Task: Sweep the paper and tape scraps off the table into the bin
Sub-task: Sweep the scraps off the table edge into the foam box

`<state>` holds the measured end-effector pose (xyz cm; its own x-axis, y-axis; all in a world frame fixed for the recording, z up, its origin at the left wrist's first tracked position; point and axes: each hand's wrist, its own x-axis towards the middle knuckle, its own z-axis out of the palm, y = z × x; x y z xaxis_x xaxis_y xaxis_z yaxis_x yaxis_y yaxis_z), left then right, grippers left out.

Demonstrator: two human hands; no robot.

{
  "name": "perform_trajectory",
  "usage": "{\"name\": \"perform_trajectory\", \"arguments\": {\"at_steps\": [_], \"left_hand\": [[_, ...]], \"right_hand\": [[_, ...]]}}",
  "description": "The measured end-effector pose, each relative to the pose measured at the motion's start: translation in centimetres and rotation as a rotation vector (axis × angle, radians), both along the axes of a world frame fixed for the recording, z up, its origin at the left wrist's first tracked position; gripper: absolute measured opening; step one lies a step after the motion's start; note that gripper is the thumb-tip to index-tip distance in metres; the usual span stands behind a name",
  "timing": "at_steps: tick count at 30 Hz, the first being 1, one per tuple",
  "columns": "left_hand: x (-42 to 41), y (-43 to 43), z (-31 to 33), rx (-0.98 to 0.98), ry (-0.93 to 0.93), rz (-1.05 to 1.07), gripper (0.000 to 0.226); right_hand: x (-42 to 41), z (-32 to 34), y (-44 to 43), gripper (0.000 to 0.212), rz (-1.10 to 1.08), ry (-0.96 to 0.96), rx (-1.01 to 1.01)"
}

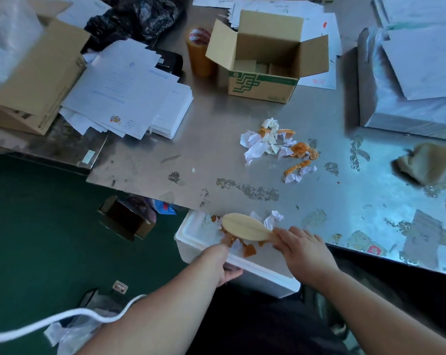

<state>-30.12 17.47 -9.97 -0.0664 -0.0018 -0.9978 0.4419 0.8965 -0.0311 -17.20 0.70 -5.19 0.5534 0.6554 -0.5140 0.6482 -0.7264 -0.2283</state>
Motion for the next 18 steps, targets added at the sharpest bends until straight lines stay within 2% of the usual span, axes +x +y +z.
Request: {"name": "perform_trajectory", "arguments": {"at_steps": [3, 7, 10, 14, 18], "left_hand": [[0.0, -0.1, -0.2, -0.006, -0.023, 0.032, 0.028], [-0.2, -0.2, -0.6, -0.031, 0.012, 0.014, 0.042], [-0.3, -0.5, -0.2, -0.018, 0.005, -0.003, 0.042], [-0.6, -1.0, -0.4, 0.002, -0.001, -0.026, 0.037], [-0.6, -1.5, -0.4, 0.001, -0.043, -0.024, 0.032]], "right_hand": [[-0.3, 0.3, -0.8, 0.036, -0.028, -0.042, 0.034], [-0.3, 0.3, -2.2, 0.034, -0.288, -0.08, 0.166], [-0.3, 0.3, -3.4, 0.035, -0.459, -0.111, 0.178], [-0.7, -0.1, -5.1, 0.032, -0.484, -0.122, 0.07], [-2.0, -0.7, -5.8, 0.028, -0.424, -0.07, 0.08]]}}
